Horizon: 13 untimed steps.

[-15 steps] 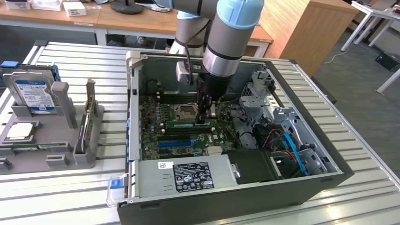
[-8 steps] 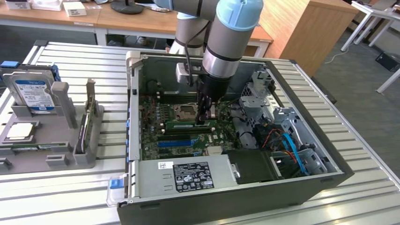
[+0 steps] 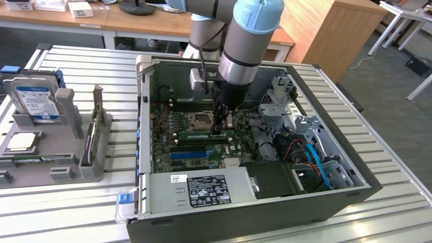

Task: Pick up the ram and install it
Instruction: 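Insert the ram into the slot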

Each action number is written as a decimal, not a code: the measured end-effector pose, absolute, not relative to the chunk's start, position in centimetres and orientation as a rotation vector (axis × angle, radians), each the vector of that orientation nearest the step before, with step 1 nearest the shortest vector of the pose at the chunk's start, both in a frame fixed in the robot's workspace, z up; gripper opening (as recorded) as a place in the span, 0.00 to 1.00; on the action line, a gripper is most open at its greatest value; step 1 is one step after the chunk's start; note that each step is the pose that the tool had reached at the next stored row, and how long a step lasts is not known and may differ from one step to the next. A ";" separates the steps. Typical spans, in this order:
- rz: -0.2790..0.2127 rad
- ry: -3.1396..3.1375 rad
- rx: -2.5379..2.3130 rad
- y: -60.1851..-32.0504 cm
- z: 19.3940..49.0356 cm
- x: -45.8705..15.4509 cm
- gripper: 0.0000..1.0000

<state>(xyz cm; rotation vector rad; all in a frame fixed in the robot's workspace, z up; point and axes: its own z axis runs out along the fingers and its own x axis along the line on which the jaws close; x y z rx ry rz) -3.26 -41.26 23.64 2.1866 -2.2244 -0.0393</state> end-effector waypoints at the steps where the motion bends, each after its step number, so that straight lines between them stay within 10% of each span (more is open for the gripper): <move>1: -0.039 -2.225 2.187 -41.3 23.6 -3.3 0.11; 13: -0.039 -2.224 2.187 -41.3 23.4 -3.4 0.11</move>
